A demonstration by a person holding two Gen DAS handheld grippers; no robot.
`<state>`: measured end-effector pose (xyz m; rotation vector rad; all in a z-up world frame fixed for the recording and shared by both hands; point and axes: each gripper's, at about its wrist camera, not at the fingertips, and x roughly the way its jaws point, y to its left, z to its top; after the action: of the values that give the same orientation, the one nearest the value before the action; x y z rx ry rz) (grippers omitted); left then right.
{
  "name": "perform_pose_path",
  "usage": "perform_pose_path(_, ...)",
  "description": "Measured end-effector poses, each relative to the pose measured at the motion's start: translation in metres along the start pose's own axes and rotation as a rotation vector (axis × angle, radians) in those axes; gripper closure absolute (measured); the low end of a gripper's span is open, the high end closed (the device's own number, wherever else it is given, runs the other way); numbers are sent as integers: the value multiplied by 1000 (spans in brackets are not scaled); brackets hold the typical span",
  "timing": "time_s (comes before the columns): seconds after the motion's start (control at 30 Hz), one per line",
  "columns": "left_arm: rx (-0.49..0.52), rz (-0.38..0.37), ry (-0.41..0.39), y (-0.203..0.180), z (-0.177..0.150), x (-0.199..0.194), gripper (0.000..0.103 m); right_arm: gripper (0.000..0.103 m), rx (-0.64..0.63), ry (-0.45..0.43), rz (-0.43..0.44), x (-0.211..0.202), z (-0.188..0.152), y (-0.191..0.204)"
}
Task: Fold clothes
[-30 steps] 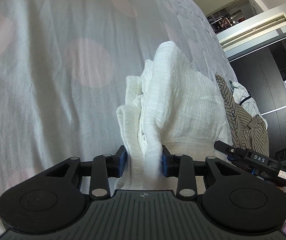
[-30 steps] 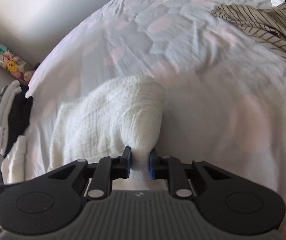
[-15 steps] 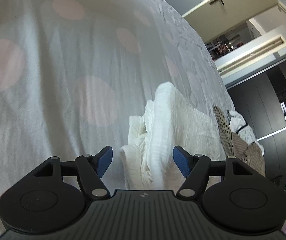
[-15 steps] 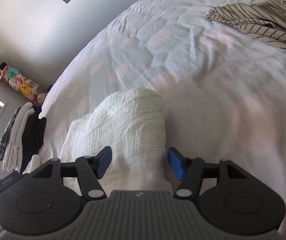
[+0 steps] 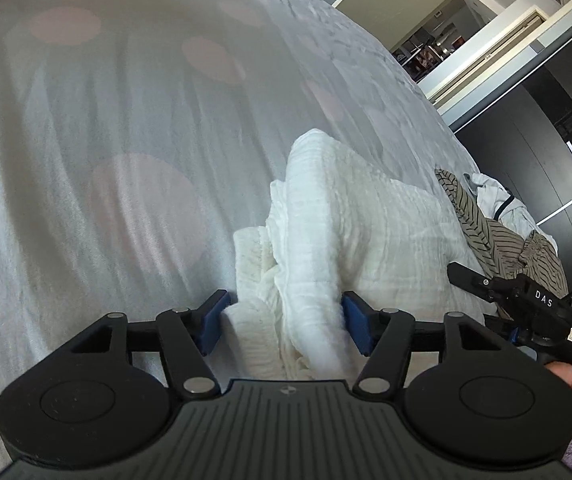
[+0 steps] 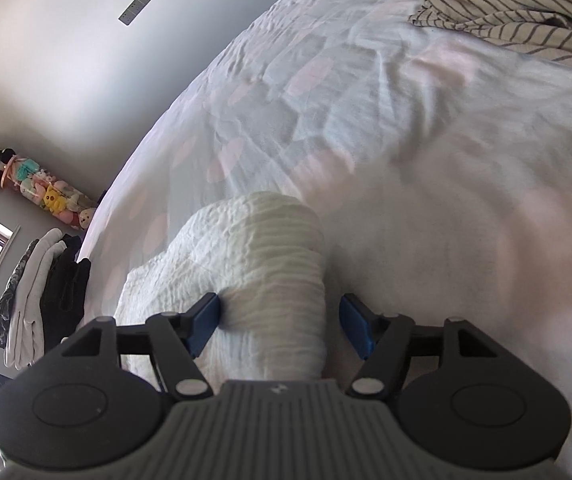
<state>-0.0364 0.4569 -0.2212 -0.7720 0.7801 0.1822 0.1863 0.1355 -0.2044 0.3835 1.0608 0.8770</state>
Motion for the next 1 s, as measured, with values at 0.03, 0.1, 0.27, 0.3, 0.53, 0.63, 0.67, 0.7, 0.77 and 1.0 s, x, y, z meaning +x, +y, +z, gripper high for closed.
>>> perform_pose_path(0.03,-4,-5,-4,1,0,1,40,33,-2,-1,7,3,0,-1)
perform_pose_path(0.1,-14,-17,-13,3,1,3,47,33,-7,-1,22,8,1,-2)
perform_pose_path(0.27,-13,-21,-29,2,2,4,60,47,-26,-4,45,14,2,-2)
perform_pose_path(0.3,-13,-18,-33,1,2,2,61,51,-29,-3,49,14,2,-1)
perform_pose_path(0.53,10,28,-69,-12,0,-10,69,70,-57,-35,69,3,2,7)
perform_pose_path(0.63,27,47,-101,-24,-1,-25,72,72,-93,-60,85,-11,2,18)
perform_pose_path(0.67,35,53,-113,-28,-1,-31,73,72,-104,-67,91,-16,1,22)
perform_pose_path(0.7,49,63,-129,-35,-1,-39,73,73,-119,-76,97,-22,1,27)
perform_pose_path(0.77,75,76,-167,-47,-2,-56,75,73,-154,-99,116,-36,2,39)
perform_pose_path(1.0,73,88,-396,-72,-10,-153,78,74,-282,-175,254,-89,10,104)
